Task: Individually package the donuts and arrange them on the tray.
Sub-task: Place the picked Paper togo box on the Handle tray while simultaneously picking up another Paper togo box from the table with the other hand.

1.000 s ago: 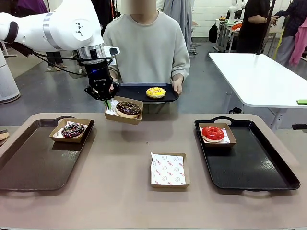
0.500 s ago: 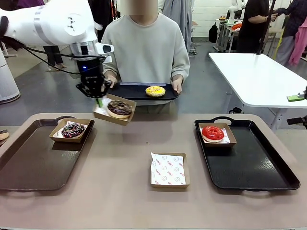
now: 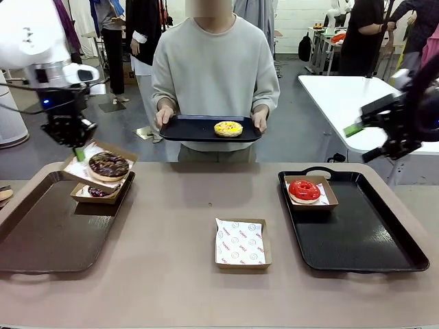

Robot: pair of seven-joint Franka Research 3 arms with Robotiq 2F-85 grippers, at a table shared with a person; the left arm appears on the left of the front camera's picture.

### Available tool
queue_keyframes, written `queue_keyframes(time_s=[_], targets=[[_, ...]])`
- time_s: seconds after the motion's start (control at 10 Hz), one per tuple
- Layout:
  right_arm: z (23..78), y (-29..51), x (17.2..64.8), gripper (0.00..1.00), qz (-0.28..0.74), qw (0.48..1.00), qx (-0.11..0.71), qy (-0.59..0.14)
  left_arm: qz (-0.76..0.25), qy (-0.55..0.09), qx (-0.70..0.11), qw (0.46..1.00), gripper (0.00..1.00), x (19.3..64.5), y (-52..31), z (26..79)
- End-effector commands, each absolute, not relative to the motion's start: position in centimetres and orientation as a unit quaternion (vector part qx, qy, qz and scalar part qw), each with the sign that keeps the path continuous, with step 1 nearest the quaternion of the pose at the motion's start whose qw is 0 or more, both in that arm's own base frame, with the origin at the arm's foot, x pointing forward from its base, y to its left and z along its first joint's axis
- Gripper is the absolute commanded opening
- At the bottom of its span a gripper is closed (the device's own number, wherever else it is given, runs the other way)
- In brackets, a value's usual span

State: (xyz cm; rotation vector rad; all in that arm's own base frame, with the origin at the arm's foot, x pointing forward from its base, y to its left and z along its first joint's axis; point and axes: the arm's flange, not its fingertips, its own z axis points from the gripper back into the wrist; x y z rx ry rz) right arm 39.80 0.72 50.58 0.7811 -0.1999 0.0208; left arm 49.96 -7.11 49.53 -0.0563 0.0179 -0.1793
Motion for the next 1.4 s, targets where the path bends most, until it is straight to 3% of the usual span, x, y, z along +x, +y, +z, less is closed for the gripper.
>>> queue_keyframes(time_s=[0.0,0.6,1.3], targets=[[48.4,4.7,40.0,1.00,0.011,0.942,0.326,-0.081,-0.073,-0.006,-0.071,0.995,0.01,47.8,-4.4,48.1],[44.2,12.9,38.4,1.00,0.042,0.966,0.246,-0.070,-0.023,0.010,-0.086,0.996,0.01,44.4,2.3,44.2],[44.7,12.8,38.6,1.00,0.053,0.961,0.263,-0.073,-0.012,0.024,-0.082,0.996,0.01,44.6,2.3,44.1]])
